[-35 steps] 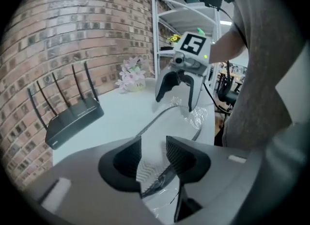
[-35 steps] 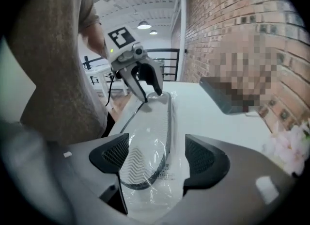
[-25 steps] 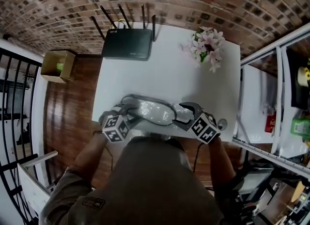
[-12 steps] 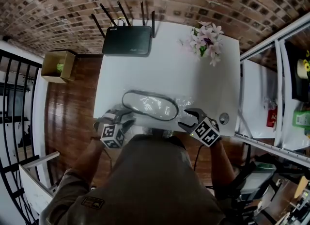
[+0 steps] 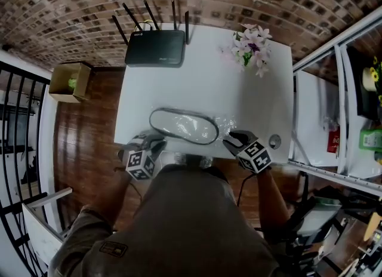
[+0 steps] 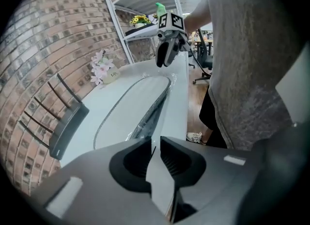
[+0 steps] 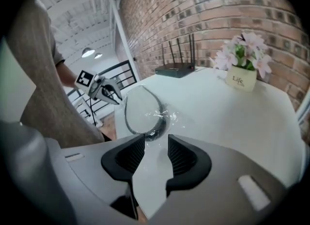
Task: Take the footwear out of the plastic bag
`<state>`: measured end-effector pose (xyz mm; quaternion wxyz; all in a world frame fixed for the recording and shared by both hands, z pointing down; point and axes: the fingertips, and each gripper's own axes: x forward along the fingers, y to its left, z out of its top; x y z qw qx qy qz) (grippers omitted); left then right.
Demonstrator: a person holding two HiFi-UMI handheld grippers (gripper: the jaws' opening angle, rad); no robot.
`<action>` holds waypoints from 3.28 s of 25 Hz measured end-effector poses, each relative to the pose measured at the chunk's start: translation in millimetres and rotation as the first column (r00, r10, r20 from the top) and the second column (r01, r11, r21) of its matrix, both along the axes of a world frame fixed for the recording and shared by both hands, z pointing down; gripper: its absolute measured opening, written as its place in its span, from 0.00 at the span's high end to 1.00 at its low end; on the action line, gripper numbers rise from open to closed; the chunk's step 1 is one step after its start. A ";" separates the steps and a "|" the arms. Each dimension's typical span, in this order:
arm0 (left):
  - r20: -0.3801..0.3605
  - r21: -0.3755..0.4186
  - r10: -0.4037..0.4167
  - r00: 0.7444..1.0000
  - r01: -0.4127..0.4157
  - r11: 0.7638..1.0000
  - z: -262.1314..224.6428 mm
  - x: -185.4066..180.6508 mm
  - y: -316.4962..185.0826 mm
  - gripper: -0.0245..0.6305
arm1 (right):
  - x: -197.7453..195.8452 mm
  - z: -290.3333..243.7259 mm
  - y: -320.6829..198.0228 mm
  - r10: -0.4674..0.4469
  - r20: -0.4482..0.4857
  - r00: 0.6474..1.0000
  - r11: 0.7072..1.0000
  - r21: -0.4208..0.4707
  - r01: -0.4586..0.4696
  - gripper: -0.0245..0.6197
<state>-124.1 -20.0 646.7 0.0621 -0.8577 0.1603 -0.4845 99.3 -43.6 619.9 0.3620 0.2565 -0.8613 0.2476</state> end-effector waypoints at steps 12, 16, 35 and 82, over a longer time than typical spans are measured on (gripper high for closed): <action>0.030 0.093 0.085 0.996 -0.088 0.992 -2.1 29.2 9.7 0.71 | 6.6 1.2 -4.3 0.105 0.032 0.994 0.994 -0.021 -0.104 0.75; 0.053 0.131 0.089 0.995 -0.096 0.987 0.2 39.4 2.8 0.75 | 7.0 4.1 -2.1 0.108 0.018 0.994 0.994 -0.025 -0.107 0.75; 0.008 0.119 0.029 1.000 -0.030 0.992 -8.4 35.6 4.9 0.96 | 28.4 25.5 -19.8 0.159 -0.026 0.987 0.987 -0.033 -0.160 0.92; 0.004 0.026 0.049 0.999 -0.049 0.998 4.3 32.5 10.7 0.96 | -8.6 44.3 7.0 -0.022 0.043 0.999 0.930 -0.367 0.036 0.91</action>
